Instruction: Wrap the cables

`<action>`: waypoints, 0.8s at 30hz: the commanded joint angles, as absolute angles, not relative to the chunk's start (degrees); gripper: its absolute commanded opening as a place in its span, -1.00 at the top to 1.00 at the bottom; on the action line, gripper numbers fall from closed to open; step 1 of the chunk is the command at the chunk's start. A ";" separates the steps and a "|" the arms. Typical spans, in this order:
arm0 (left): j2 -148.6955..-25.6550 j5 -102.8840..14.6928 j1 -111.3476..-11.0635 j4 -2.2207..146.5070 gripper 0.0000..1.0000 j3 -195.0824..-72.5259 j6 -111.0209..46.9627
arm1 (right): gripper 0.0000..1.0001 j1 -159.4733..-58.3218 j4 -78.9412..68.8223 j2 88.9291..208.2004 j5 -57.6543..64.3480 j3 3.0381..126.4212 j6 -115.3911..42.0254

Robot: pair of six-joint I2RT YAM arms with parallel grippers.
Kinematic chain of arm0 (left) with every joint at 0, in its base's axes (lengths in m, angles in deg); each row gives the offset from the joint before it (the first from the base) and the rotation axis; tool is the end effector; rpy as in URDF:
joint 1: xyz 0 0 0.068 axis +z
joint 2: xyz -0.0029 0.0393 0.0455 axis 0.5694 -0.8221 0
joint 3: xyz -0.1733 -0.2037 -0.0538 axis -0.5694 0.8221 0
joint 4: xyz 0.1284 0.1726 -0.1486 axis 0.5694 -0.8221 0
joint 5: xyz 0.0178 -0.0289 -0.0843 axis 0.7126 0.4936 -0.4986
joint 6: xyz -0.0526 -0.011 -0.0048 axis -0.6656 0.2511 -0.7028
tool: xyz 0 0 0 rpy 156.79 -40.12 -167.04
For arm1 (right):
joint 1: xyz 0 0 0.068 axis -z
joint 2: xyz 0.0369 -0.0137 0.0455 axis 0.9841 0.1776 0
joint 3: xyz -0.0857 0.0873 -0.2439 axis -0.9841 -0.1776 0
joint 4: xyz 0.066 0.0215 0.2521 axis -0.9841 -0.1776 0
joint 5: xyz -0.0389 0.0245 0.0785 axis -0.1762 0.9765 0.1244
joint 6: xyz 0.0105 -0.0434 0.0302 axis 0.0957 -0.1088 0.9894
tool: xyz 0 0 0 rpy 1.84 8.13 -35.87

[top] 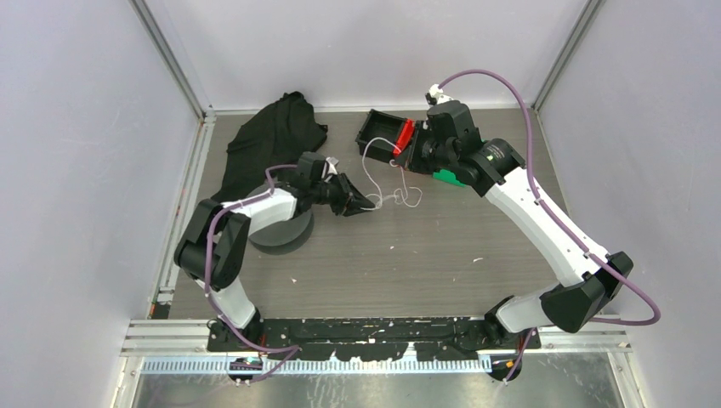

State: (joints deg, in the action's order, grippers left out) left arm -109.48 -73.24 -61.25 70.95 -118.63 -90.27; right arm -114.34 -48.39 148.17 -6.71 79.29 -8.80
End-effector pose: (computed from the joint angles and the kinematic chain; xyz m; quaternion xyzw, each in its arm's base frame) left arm 0.3114 -0.1796 0.1952 -0.1899 0.8475 -0.4930 0.0515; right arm 0.2476 0.1686 0.4118 0.0108 0.8845 0.2496 0.3941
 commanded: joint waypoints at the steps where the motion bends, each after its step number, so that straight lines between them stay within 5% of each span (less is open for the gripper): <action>1: -110.18 -75.36 -61.12 81.84 0.93 -117.17 -94.84 | 0.99 -114.62 -46.58 147.00 -7.35 79.17 -8.32; 12: -101.36 -71.94 -54.41 59.78 0.99 -125.13 -78.84 | 0.97 -112.88 -51.33 137.64 -20.58 62.45 -13.95; 17: -98.27 -71.91 -51.16 48.15 0.99 -134.51 -67.68 | 0.25 -109.96 -55.16 133.94 -21.69 52.18 -12.85; 24: -94.99 -78.04 -50.88 55.01 1.00 -136.83 -63.87 | -0.39 -109.99 -46.67 127.70 -6.63 57.59 -18.32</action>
